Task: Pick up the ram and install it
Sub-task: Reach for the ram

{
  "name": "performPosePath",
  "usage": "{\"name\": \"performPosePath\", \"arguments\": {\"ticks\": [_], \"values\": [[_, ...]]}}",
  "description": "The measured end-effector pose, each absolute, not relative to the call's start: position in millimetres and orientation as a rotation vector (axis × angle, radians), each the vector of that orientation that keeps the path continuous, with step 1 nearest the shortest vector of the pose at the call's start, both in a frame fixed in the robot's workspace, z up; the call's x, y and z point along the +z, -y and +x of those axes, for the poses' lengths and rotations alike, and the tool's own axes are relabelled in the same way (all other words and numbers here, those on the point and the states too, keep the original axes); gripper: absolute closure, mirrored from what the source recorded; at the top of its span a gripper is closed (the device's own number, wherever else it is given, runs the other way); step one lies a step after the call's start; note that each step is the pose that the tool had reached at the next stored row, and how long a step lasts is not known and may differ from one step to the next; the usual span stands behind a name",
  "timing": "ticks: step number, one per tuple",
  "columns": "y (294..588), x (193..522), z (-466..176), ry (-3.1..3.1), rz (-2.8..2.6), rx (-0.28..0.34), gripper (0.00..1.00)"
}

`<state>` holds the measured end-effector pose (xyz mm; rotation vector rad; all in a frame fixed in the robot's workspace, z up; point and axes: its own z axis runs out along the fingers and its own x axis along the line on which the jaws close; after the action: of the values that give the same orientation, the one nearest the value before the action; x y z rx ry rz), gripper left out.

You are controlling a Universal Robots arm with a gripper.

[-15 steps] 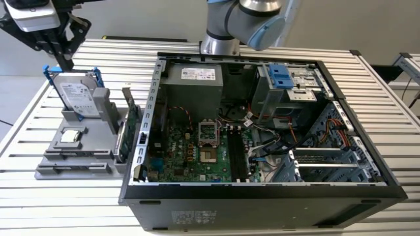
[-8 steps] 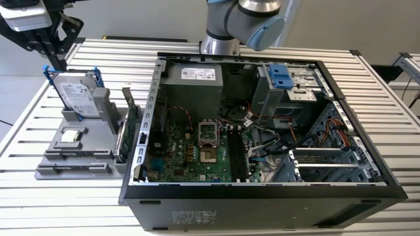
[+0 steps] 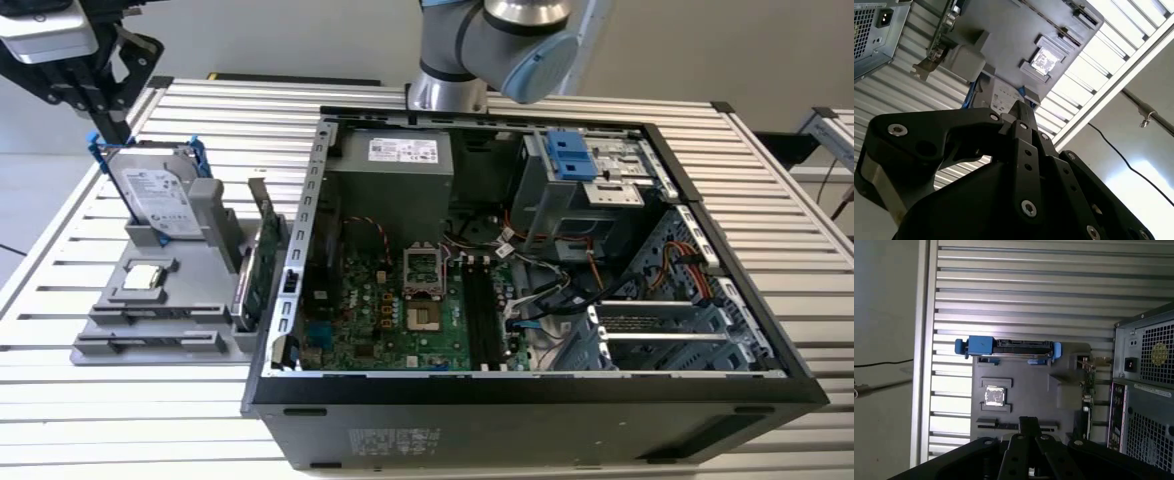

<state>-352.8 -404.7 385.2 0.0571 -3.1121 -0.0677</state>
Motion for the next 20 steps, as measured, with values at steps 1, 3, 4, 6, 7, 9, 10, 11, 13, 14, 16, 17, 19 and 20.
{"name": "performPosePath", "arguments": {"ticks": [1,3,4,6,7,9,10,11,13,14,16,17,19,20], "values": [[404.8,385.3,-352.8,3.112,0.057,-0.068,1.0],[404.8,385.2,-352.9,3.112,0.057,-0.068,1.0],[404.8,385.2,-352.9,3.112,0.057,-0.068,1.0],[405.1,385.2,-352.5,3.112,0.057,-0.068,1.0],[405.5,385.2,-352.2,3.112,0.057,-0.068,1.0],[406.6,385.1,-351.7,3.112,0.057,-0.068,1.0],[407.4,385.1,-351.5,3.112,0.057,-0.068,1.0],[408.6,385.1,-351.5,3.112,0.057,-0.068,1.0],[411.3,384.9,-351.4,3.112,0.057,-0.068,1.0],[412.6,384.9,-351.4,3.112,0.057,-0.068,1.0],[415.0,384.8,-351.4,3.112,0.057,-0.068,1.0],[416.4,384.8,-351.4,3.112,0.057,-0.068,1.0],[419.1,384.7,-351.4,3.112,0.057,-0.068,1.0],[420.6,384.6,-351.4,3.112,0.057,-0.068,1.0]]}}
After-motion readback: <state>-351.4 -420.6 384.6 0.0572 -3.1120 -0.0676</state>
